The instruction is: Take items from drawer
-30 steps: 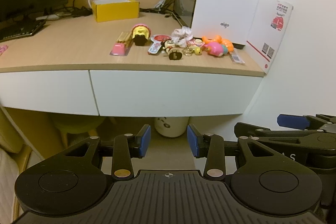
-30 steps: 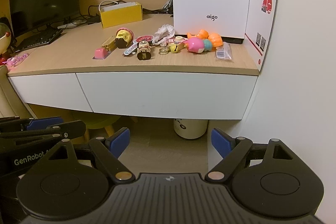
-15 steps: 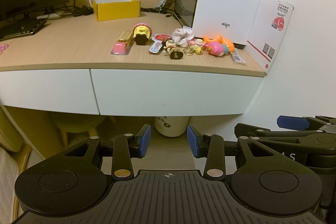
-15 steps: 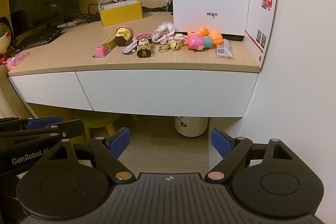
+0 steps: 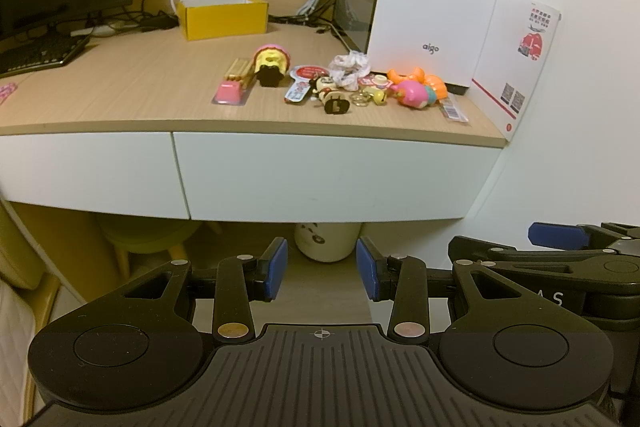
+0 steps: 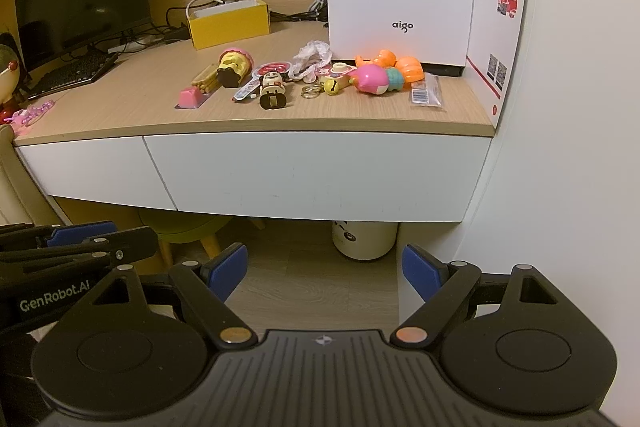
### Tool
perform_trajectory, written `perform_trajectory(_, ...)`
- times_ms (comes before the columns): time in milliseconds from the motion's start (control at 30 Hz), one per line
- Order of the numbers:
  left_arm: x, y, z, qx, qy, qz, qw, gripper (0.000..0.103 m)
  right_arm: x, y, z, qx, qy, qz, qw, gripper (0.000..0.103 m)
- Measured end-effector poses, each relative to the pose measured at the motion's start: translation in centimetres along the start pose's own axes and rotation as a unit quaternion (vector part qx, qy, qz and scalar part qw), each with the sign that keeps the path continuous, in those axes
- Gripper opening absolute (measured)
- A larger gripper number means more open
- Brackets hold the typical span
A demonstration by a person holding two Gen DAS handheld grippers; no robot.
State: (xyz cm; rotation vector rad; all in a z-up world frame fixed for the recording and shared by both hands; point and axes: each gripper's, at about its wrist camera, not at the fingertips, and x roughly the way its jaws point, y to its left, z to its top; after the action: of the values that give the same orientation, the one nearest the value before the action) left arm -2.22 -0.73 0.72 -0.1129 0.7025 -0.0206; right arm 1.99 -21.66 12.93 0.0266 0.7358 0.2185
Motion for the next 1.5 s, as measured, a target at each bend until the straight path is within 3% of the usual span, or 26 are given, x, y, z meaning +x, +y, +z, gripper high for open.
perform_trajectory(1500,0.00,0.42,0.15,-0.007,0.001,0.003,1.0000,0.042,0.05,0.14,-0.31,0.003,0.004,0.000,1.000,0.085)
